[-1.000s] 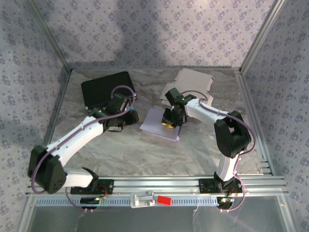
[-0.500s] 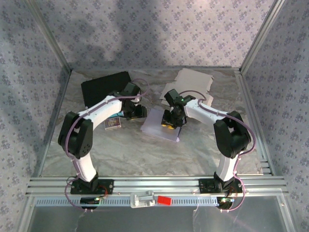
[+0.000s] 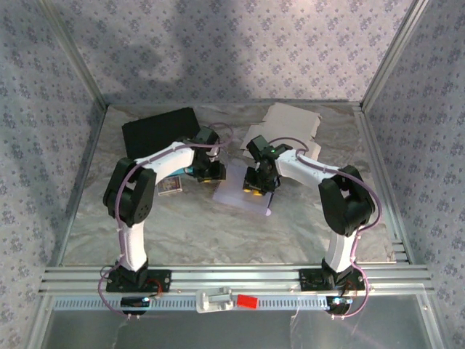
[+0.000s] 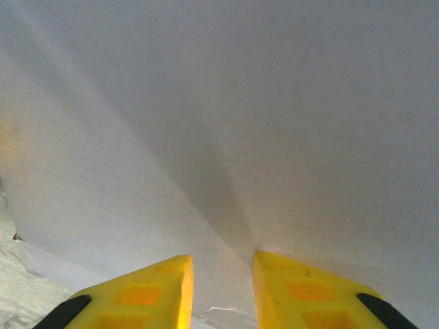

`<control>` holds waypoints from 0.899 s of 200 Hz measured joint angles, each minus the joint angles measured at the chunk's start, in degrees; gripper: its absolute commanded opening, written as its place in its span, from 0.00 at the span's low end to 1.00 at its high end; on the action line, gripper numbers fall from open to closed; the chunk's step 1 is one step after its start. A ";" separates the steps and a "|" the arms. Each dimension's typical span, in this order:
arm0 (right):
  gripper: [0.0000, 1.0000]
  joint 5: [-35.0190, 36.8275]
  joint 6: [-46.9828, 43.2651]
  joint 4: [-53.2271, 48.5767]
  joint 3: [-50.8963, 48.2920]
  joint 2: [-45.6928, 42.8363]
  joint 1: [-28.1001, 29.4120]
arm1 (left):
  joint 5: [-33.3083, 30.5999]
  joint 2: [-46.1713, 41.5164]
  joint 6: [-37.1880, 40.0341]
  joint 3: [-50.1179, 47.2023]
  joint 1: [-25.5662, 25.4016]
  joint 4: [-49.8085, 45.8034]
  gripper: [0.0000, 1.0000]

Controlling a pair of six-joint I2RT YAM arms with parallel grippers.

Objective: Fold the paper box

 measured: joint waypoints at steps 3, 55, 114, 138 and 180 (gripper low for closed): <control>0.30 0.00 -0.07 -0.07 0.00 0.02 0.00 | -0.02 0.00 0.07 0.00 -0.15 0.00 0.45; 0.30 0.02 -1.46 -1.55 0.00 0.09 -0.37 | -0.28 -0.44 0.13 -1.27 -1.75 1.46 0.35; 0.45 0.09 -7.52 -1.05 -4.52 -7.30 -2.93 | -0.48 -11.39 -2.14 -15.34 -2.58 4.90 0.22; 0.62 -1.97 -10.36 0.52 -10.47 -13.40 -7.63 | -0.46 -18.36 -4.57 -23.45 -2.58 6.75 0.23; 0.69 -11.89 -16.33 6.19 -17.25 -14.25 -14.69 | 0.17 -25.57 -8.28 -32.59 -2.38 12.46 0.26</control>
